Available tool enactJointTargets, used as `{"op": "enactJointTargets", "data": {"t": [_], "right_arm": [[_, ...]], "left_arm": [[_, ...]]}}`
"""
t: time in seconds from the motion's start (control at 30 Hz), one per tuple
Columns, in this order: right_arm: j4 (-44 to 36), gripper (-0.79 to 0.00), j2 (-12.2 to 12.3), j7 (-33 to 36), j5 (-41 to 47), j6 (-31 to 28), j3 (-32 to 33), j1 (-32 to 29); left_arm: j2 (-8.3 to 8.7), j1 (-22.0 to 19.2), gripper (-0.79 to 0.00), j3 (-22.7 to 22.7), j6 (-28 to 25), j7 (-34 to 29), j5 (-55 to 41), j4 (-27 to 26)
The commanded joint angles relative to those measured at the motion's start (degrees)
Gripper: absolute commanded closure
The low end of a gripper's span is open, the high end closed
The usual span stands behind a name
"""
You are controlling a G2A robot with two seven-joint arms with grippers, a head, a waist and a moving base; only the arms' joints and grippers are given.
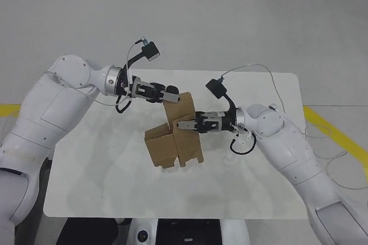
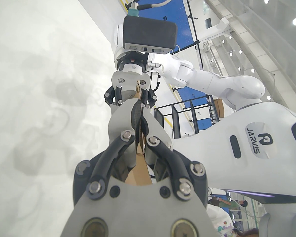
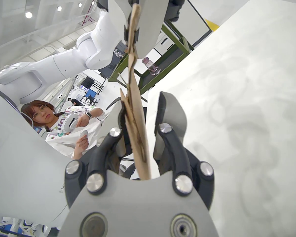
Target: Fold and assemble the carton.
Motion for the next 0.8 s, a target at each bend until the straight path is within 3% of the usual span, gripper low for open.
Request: {"op": "enactJointTargets", "data": {"t": [0.0, 0.07, 0.1, 0.13, 0.17, 0.53, 0.77], "right_arm": [[-0.08, 0.0, 0.22, -0.28, 1.53, -0.28, -0.64, 0.1], [0.01, 0.0, 0.48, -0.38, 2.14, -0.38, -1.24, 0.42], [-0.01, 0.0, 0.59, -0.53, 2.78, -0.53, -1.56, 0.47], [-0.01, 0.0, 0.69, -0.68, 3.42, -0.68, -1.87, 0.53], [-0.01, 0.0, 0.8, -0.79, 3.85, -0.79, -2.18, 0.66], [2.39, 0.0, 1.67, -3.26, 8.5, -2.84, -2.28, 1.58], [1.45, 0.0, 1.43, -14.77, 6.52, 1.84, 1.03, 0.37]], "left_arm": [[0.28, -0.14, 0.0, 0.35, -0.3, 0.3, 0.05, -0.23], [0.58, -0.25, 0.0, 0.68, -0.8, 0.81, 0.2, -0.53], [0.73, -0.32, -0.219, 0.83, -1.05, 1.05, 0.23, -0.65], [0.88, -0.41, -0.566, 0.97, -1.34, 1.34, 0.3, -0.69], [1.04, -0.45, -0.785, 1.07, -1.63, 1.63, 0.13, -0.72], [2.14, -0.68, -0.785, -1.17, -4.63, 4.64, -6.13, 3.07], [2.68, 1.1, -0.785, -3.2, -8.77, 8.79, -5.09, 4.86]]}}
